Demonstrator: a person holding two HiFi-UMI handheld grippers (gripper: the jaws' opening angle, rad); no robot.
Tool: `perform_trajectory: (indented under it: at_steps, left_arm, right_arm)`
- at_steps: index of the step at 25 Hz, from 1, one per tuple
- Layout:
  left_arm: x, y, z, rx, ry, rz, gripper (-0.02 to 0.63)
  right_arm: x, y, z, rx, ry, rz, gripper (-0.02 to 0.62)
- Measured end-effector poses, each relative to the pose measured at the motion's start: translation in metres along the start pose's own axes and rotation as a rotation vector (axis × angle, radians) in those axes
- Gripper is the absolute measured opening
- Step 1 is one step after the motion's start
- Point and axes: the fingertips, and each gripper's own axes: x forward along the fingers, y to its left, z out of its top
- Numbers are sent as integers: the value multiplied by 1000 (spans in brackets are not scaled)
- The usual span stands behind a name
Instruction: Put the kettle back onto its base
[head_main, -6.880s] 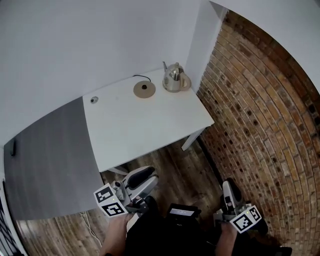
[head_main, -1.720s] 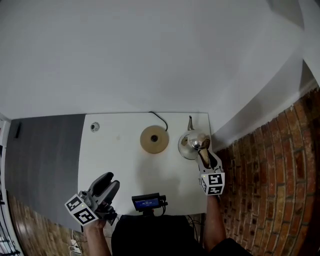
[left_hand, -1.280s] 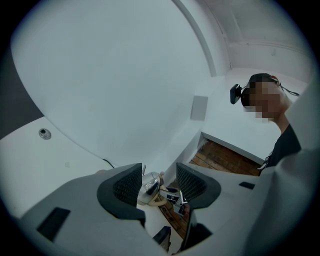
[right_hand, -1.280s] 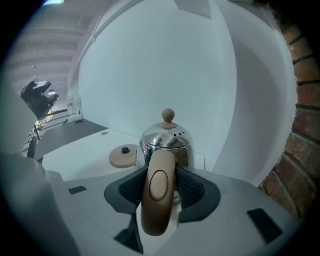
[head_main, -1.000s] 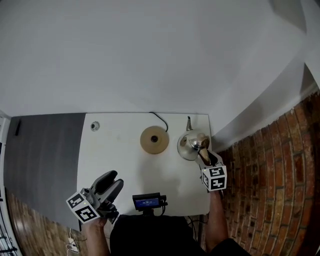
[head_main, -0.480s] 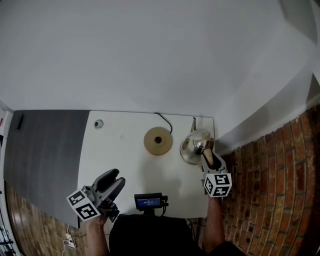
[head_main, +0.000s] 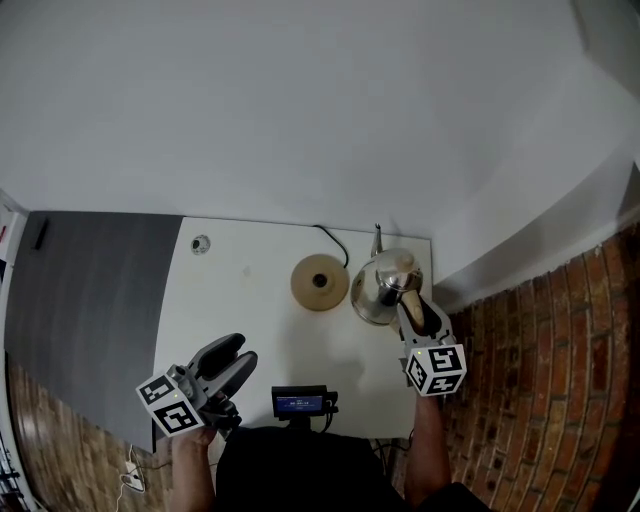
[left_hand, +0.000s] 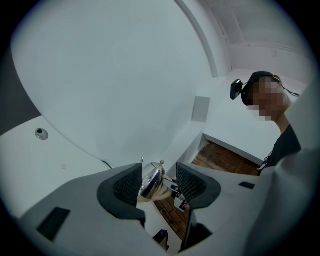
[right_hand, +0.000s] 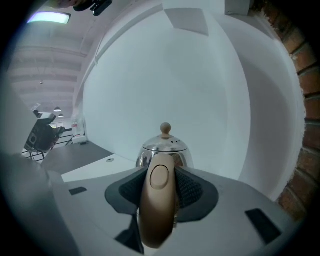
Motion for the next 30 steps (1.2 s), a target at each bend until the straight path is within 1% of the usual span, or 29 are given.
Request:
perform_trajectory:
  at_steps: [5, 20, 25, 30]
  left_arm:
    - [-2, 1, 2, 1, -9, 4, 215]
    - [-12, 2, 4, 4, -35, 27, 215]
    - [-15, 3, 5, 5, -41, 35, 215]
    - [-16, 2, 5, 7, -43, 41, 215]
  right_arm:
    - [20, 19, 11, -23, -2, 61, 156]
    - [78, 76, 38, -17, -43, 240, 156]
    - [98, 88, 39, -29, -34, 276, 157]
    - [110, 94, 36, -34, -32, 294, 156]
